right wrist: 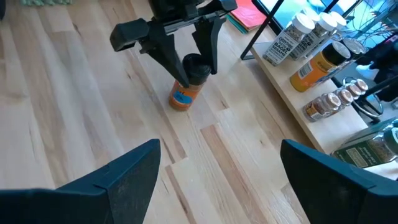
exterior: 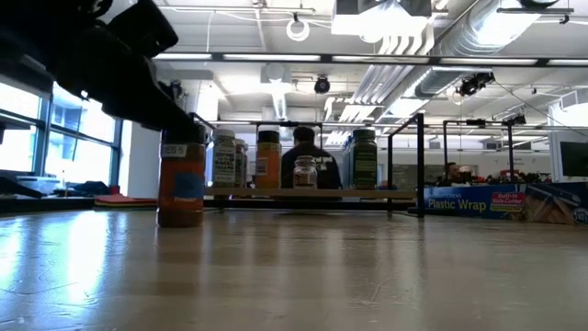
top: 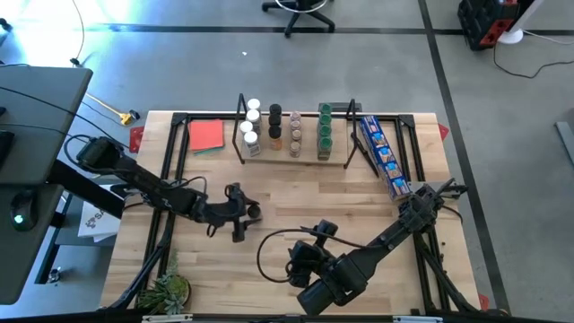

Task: Shelf spices
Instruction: Put the black seasoning bottle on the shelf aligned with the other black seasoning bottle

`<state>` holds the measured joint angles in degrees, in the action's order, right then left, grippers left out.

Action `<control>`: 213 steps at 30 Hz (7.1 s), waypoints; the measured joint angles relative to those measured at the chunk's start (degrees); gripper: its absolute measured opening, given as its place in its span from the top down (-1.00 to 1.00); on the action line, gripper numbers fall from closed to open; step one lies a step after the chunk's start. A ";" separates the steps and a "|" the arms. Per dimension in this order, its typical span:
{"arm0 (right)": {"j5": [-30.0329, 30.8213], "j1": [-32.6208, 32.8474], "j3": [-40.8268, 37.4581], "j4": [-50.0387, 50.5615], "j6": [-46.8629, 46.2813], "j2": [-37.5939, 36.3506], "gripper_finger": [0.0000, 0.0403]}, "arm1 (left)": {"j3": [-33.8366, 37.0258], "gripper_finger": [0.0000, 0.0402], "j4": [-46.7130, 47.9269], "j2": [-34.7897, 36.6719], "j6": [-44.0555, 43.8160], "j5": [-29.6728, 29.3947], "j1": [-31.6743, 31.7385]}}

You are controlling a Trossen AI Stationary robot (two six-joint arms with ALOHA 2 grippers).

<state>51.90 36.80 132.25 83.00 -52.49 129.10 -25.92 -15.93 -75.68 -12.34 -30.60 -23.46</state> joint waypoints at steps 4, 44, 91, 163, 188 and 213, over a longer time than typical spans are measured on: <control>0.12 0.00 0.00 -0.06 0.01 0.00 -0.63 | -4.95 0.05 5.47 0.00 0.05 0.06 -0.29; 0.44 1.16 0.00 1.20 -0.07 -0.04 -0.63 | -36.23 -0.35 59.05 -27.01 57.45 -3.17 1.64; -9.88 -2.91 -0.04 -0.76 12.90 3.67 -0.63 | 1.96 -0.50 -37.49 -20.00 6.02 27.45 12.92; -31.01 -44.50 2.69 -17.86 39.60 7.20 0.09 | 1.98 -0.52 39.87 31.52 -25.07 -10.22 -8.90; -32.74 -48.04 2.58 -20.53 38.39 5.90 -0.13 | 1.98 -0.52 39.63 31.52 -25.00 -10.17 -8.88; -24.54 -40.80 2.76 -22.47 54.54 3.22 -0.16 | 1.98 -0.52 39.59 31.52 -25.54 -10.10 -9.41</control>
<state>27.35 -4.00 135.01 60.53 2.05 132.32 -23.94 23.66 -44.16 -37.88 -40.70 -32.87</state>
